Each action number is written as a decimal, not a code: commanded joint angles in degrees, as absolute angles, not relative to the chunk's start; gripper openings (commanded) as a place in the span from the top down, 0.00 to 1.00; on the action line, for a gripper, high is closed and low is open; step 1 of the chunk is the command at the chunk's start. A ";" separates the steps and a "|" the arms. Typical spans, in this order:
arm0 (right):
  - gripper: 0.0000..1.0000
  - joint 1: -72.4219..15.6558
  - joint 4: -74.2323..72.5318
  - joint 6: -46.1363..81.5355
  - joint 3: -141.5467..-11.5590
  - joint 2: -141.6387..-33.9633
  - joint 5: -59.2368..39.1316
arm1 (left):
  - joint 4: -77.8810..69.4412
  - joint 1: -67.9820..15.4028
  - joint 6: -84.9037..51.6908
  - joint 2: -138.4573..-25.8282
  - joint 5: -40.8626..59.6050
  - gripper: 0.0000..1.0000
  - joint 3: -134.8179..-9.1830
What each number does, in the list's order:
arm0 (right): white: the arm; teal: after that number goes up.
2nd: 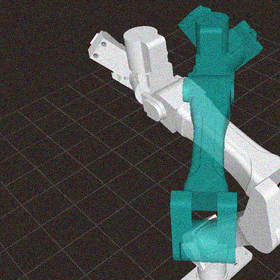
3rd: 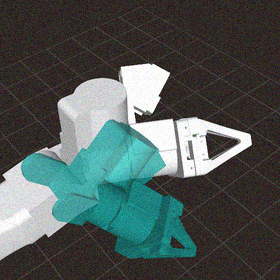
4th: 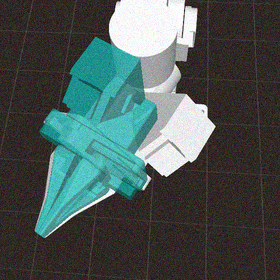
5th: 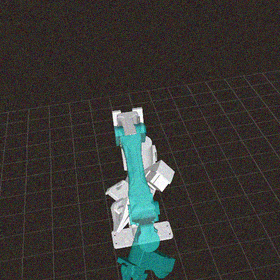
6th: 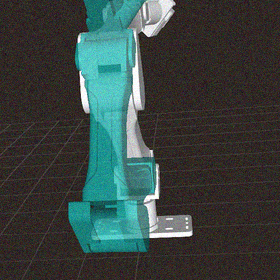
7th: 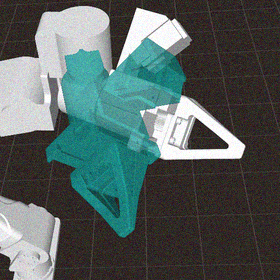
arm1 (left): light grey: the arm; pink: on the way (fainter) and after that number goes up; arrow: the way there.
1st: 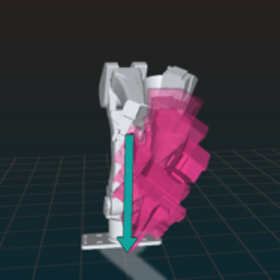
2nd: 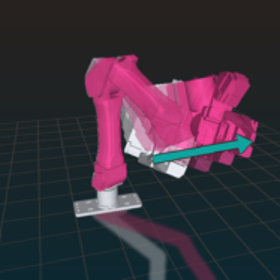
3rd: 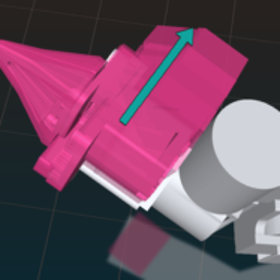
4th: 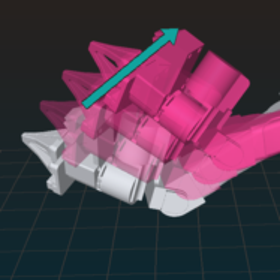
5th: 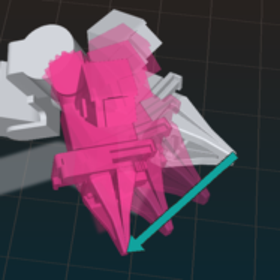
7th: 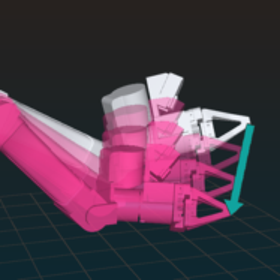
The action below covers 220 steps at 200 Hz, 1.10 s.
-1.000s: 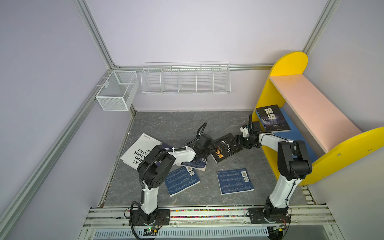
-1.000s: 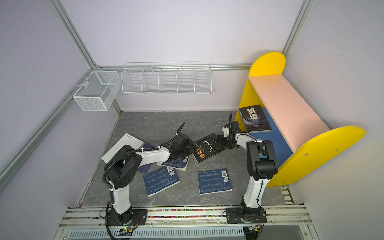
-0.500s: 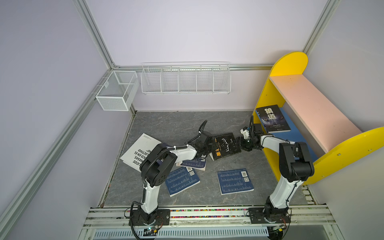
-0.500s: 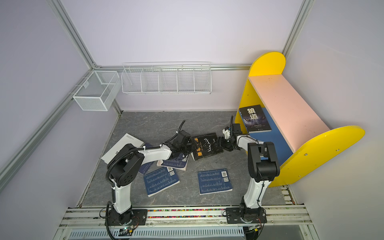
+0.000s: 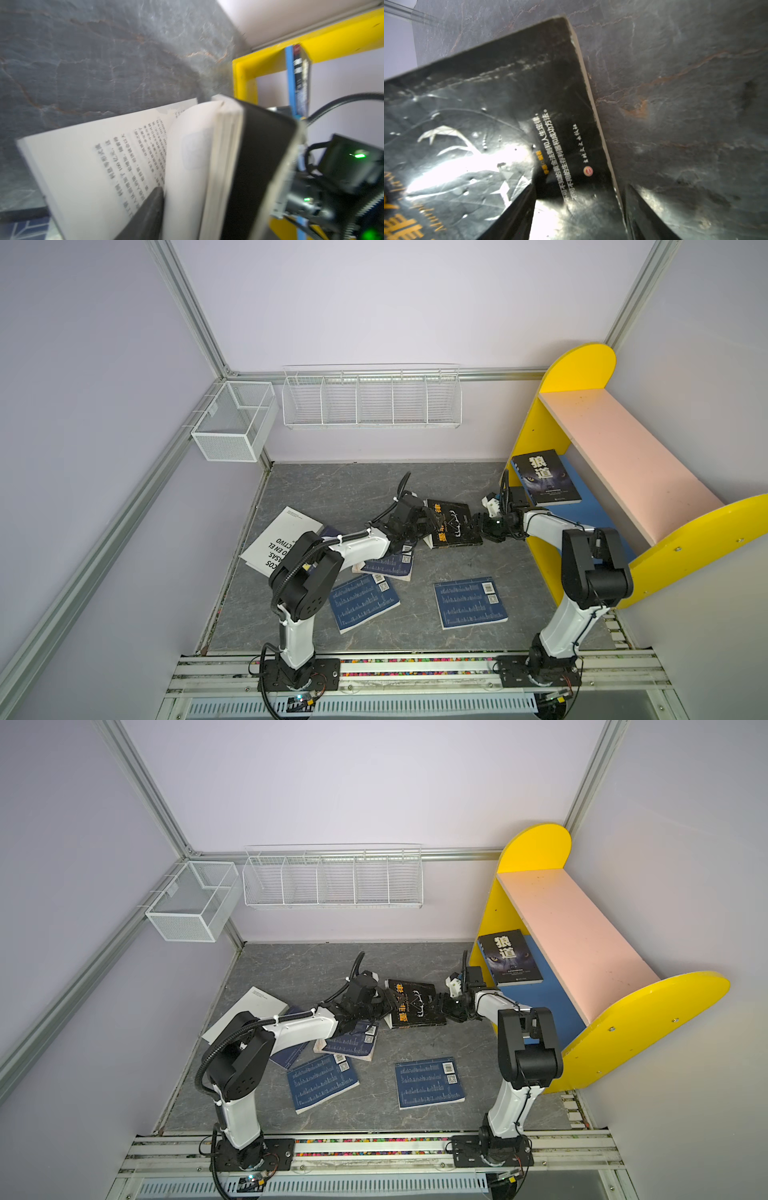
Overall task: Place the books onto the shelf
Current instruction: 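Grip the Murphy book edge with the right gripper while the left gripper approaches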
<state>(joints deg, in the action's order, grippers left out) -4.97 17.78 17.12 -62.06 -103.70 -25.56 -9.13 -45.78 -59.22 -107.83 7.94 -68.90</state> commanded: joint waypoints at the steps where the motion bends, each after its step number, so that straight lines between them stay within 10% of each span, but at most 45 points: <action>1: 0.32 -5.80 18.03 16.76 -62.59 -101.86 -28.36 | -12.93 -46.58 -58.35 -104.09 8.99 0.50 -68.87; 169: 0.26 -5.72 14.15 20.13 -61.78 -103.81 -32.48 | -3.20 -46.58 -53.27 -103.63 7.33 1.00 -71.78; 220: 0.21 -4.83 11.45 22.60 -62.06 -102.02 -38.88 | 1.68 -46.29 -49.00 -101.96 6.68 1.00 -74.50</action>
<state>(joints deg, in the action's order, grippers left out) -4.56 16.03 20.95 -61.69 -103.94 -30.09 -1.54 -45.65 -52.05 -104.57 5.19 -71.48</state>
